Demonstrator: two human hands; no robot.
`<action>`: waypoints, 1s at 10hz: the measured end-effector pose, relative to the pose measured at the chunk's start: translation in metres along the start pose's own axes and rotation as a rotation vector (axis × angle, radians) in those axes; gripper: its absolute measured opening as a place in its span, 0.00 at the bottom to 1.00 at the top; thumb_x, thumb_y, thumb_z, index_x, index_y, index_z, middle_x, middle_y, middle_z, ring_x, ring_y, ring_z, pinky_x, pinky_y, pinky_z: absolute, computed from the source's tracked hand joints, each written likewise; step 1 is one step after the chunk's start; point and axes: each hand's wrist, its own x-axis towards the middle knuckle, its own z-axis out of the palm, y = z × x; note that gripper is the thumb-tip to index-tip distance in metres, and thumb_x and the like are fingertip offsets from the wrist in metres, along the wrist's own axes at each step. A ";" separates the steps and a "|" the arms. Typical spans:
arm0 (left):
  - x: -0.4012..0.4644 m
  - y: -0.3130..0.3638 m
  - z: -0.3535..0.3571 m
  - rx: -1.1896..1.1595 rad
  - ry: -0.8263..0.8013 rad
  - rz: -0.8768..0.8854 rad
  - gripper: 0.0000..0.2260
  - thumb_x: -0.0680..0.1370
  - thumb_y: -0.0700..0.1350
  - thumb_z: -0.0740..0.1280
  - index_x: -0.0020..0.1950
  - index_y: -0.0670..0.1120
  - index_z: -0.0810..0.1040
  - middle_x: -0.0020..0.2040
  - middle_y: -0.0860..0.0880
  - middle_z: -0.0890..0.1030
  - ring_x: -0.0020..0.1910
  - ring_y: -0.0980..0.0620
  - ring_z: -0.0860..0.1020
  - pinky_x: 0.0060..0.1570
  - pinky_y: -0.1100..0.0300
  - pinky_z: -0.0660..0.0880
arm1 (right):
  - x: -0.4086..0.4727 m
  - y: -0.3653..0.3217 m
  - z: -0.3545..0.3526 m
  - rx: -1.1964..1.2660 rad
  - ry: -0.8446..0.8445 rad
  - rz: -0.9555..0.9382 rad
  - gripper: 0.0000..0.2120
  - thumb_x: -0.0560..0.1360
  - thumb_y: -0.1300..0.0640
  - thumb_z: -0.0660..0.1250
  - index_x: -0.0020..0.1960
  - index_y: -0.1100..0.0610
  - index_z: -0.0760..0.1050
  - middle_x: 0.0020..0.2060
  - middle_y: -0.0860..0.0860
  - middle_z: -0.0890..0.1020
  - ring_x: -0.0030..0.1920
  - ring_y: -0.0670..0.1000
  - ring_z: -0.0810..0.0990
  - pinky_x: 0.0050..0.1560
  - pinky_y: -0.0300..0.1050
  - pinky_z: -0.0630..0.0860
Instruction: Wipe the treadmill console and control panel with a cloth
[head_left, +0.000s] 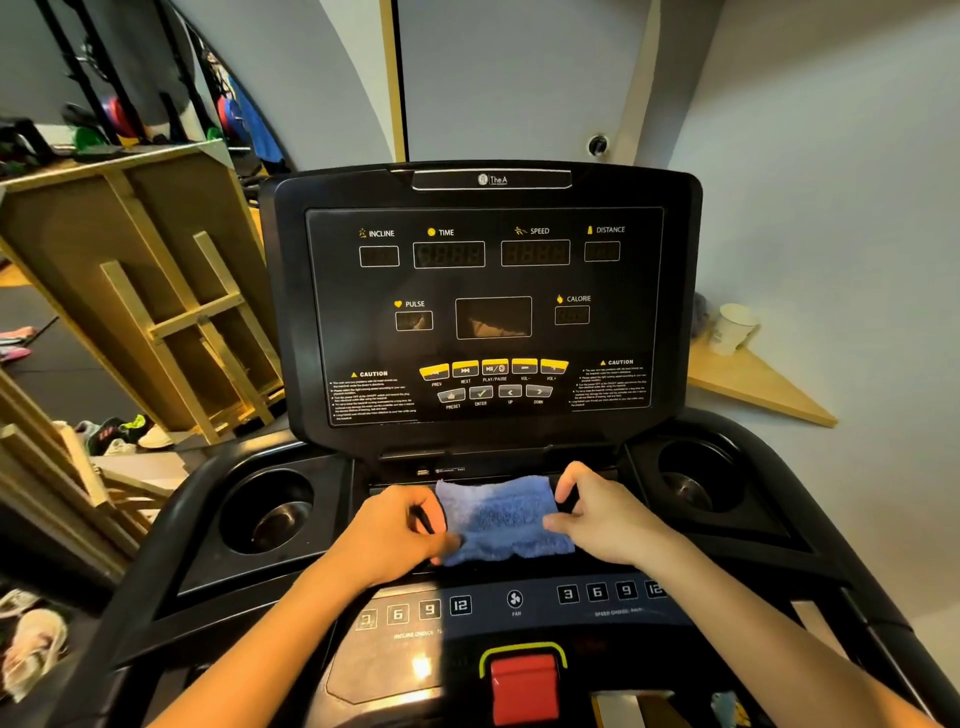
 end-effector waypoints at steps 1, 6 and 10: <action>-0.001 0.005 0.003 0.190 0.077 0.018 0.13 0.67 0.55 0.77 0.38 0.49 0.78 0.33 0.51 0.81 0.29 0.59 0.77 0.32 0.68 0.72 | 0.001 -0.006 0.004 -0.245 0.074 0.010 0.15 0.73 0.41 0.69 0.48 0.47 0.67 0.37 0.45 0.78 0.41 0.47 0.77 0.53 0.51 0.72; 0.011 -0.010 0.019 0.514 0.119 0.454 0.26 0.78 0.63 0.58 0.66 0.47 0.78 0.69 0.49 0.77 0.68 0.51 0.73 0.70 0.59 0.68 | 0.023 0.015 0.031 -0.358 0.347 -0.627 0.09 0.73 0.59 0.73 0.52 0.59 0.83 0.54 0.50 0.84 0.57 0.51 0.79 0.56 0.44 0.78; 0.002 0.014 0.000 0.267 0.151 0.395 0.15 0.77 0.60 0.64 0.53 0.53 0.84 0.53 0.54 0.85 0.54 0.58 0.80 0.60 0.57 0.76 | 0.004 0.001 0.015 -0.195 0.419 -0.545 0.08 0.76 0.46 0.65 0.50 0.47 0.80 0.46 0.41 0.81 0.47 0.43 0.75 0.49 0.43 0.76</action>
